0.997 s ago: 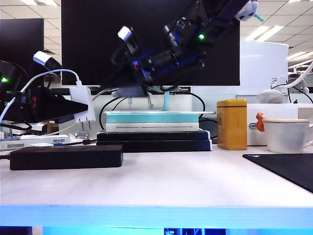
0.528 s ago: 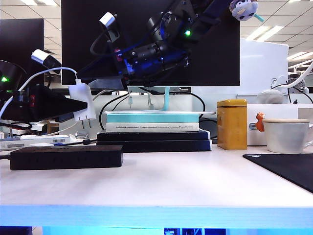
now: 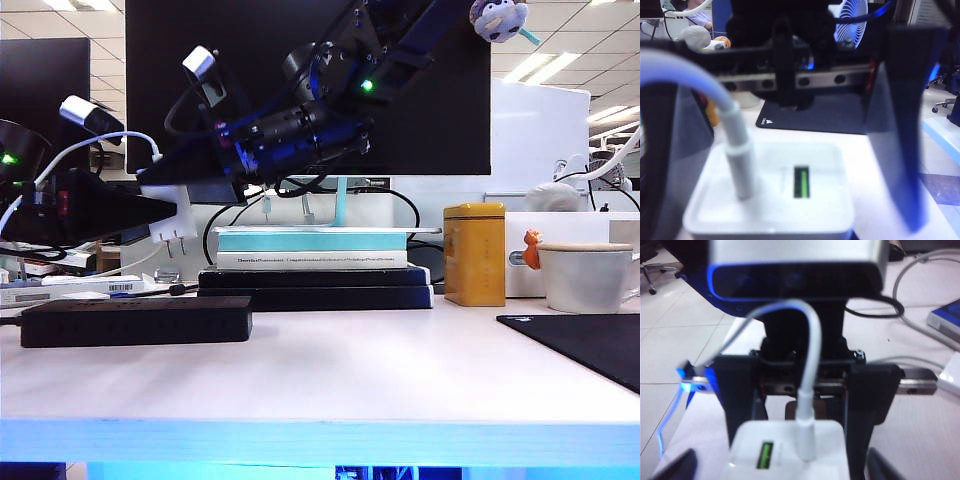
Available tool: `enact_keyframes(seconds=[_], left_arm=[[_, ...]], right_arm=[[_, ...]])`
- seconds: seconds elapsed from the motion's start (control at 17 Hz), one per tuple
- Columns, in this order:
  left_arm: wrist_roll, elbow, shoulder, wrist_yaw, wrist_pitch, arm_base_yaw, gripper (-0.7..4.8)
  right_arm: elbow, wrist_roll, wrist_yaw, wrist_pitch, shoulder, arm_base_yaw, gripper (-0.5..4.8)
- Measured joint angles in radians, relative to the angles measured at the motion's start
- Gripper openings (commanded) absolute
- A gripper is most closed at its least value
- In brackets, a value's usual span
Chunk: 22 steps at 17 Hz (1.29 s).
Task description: Plug the white charger into the left socket.
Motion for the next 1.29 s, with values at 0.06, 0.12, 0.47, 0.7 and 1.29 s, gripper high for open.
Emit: enact_keyframes(seconds=[0.06,0.12,0.47,0.7,1.29], left_arm=[[-0.001,0.0,0.0,0.0,0.0,0.0,1.5],[-0.006,-0.001,0.0,0.003,-0.002,0.0,1.5],[-0.026,0.0,0.0,0.003,-0.001,0.0,1.51],[-0.026,0.0,0.0,0.003,-0.001,0.0,1.51],[-0.034,0.0,0.0,-0.183,-0.034,0.018,4.79]], right_arm=[[0.0,0.0,0.003,0.0,0.002,0.0,2.02],[0.0,-0.005,0.014,0.005,0.002,0.001,1.97],[0.0,-0.002,0.021,0.008,0.003,0.002,1.97],[0.0,-0.002,0.022,0.008,0.003,0.003,1.98],[-0.001,-0.014,0.066,0.051,0.012,0.004,2.02]])
